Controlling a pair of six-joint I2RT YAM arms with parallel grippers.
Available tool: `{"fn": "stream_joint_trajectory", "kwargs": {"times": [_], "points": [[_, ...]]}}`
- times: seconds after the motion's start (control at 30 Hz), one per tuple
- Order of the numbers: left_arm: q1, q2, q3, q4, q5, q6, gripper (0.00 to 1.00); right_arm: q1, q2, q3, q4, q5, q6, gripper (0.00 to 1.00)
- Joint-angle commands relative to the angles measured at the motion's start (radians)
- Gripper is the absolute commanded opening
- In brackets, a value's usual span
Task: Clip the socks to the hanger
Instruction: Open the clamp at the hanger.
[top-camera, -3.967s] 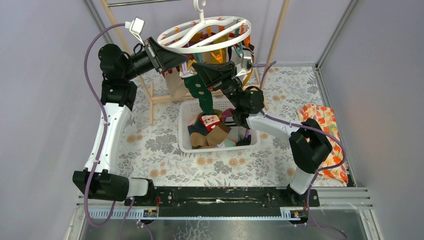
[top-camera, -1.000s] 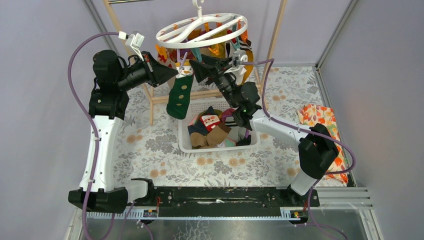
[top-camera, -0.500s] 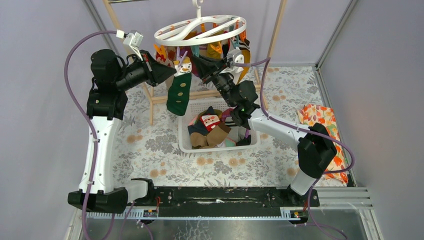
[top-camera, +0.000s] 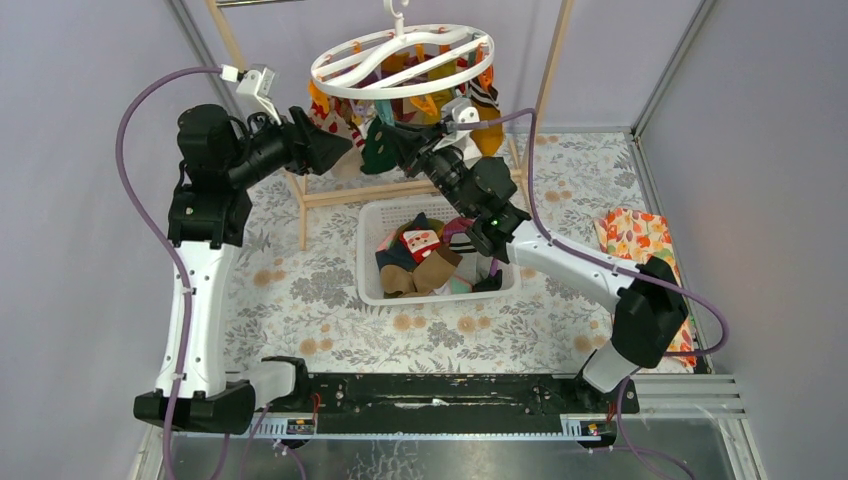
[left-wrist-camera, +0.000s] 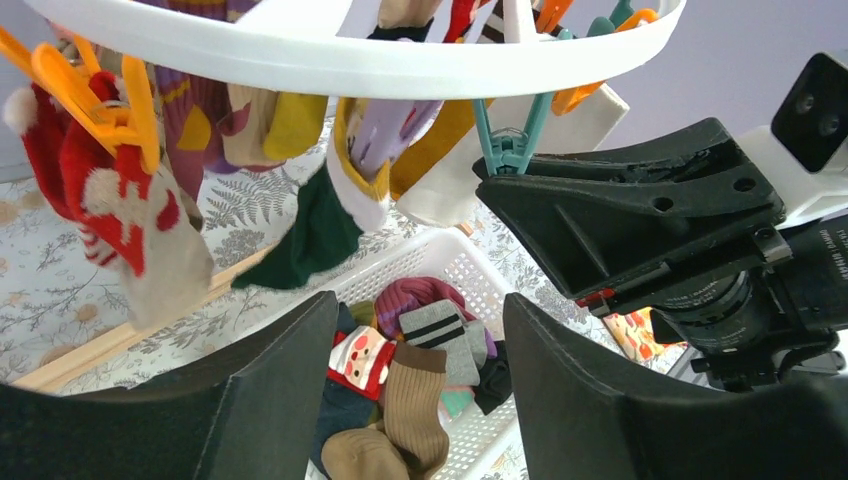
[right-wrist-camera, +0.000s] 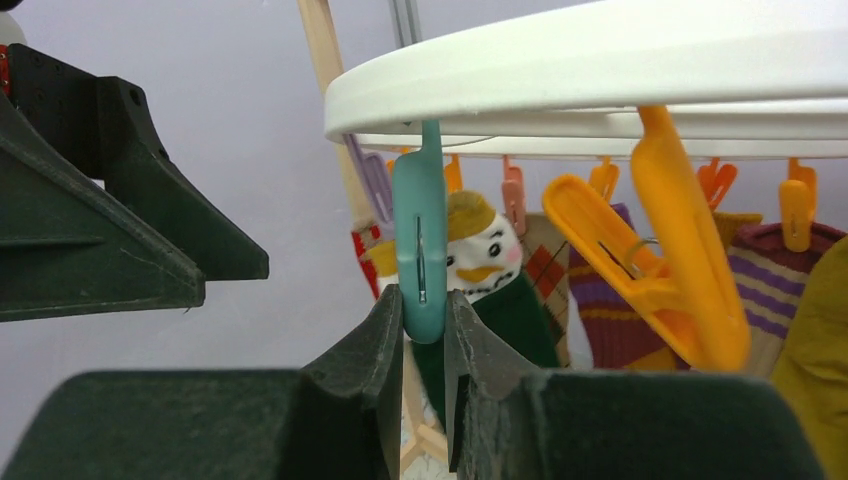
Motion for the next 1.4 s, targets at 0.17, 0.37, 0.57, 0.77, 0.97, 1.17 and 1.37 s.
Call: {"fn": "stream_joint_trajectory", "kwargs": {"times": [0.17, 0.37, 0.57, 0.77, 0.97, 1.17, 1.37], "points": [[0.005, -0.051, 0.087, -0.002, 0.079, -0.074, 0.73, 0.070, -0.054, 0.138, -0.223, 0.056, -0.011, 0.02], [0.005, 0.006, 0.094, 0.142, 0.172, -0.272, 0.79, 0.103, -0.033, 0.166, -0.227, 0.056, -0.008, 0.02], [0.002, 0.061, 0.070, 0.278, 0.200, -0.412, 0.79, 0.118, -0.025, 0.179, -0.223, 0.063, 0.014, 0.02], [-0.002, 0.095, 0.065, 0.327, 0.208, -0.443, 0.70, 0.124, -0.018, 0.183, -0.213, 0.061, 0.038, 0.01], [-0.008, 0.127, 0.058, 0.360, 0.214, -0.468, 0.56, 0.129, -0.008, 0.193, -0.214, 0.056, 0.050, 0.01], [-0.028, 0.136, 0.051, 0.364, 0.198, -0.468, 0.51, 0.133, -0.002, 0.198, -0.214, 0.062, 0.047, 0.01], [-0.033, 0.113, 0.046, 0.288, 0.094, -0.407, 0.60, 0.135, -0.007, 0.190, -0.207, 0.067, 0.033, 0.01]]}}
